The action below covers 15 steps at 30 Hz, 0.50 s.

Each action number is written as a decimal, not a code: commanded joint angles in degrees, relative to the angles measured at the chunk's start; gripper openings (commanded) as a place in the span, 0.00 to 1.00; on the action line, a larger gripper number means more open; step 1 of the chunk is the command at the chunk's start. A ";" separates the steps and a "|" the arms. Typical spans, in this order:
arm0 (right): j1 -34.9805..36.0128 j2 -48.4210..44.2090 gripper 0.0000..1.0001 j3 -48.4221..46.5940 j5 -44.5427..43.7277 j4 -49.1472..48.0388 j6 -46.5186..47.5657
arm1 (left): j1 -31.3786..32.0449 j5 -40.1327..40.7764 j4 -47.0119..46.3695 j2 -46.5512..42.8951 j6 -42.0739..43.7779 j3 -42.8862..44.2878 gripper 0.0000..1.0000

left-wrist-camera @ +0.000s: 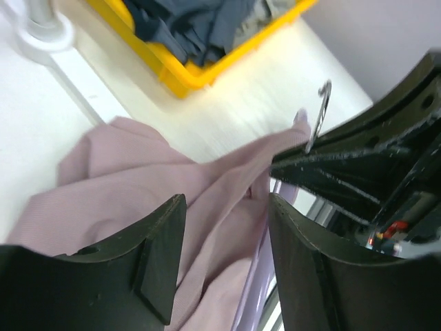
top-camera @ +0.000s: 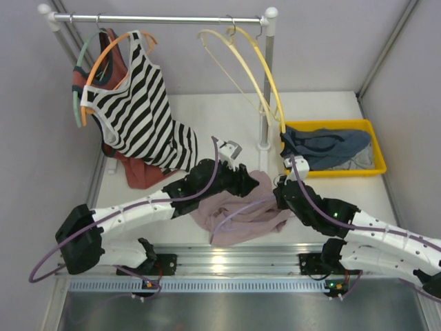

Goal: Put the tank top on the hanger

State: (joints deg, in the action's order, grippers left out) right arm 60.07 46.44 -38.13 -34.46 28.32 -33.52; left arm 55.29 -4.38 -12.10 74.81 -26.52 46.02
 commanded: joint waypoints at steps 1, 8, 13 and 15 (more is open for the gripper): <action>0.92 -2.66 0.00 0.25 -0.44 -2.39 1.26 | -0.27 10.34 2.32 -5.63 -4.32 1.01 0.57; 1.01 -5.21 0.00 1.21 0.44 -1.86 1.70 | -0.79 27.58 29.26 -12.49 -18.99 3.02 0.61; 1.01 -6.18 0.00 1.74 0.09 -1.25 1.44 | -0.88 22.25 41.97 -12.75 -26.99 3.73 0.60; 1.01 -6.36 0.00 2.00 0.09 -1.33 1.26 | -0.79 19.42 43.38 -12.32 -28.49 2.24 0.58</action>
State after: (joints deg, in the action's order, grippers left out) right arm 60.27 41.45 -35.99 -33.56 29.10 -32.56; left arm 54.48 17.80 22.22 62.78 -49.15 48.53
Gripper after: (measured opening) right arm 0.031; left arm 0.589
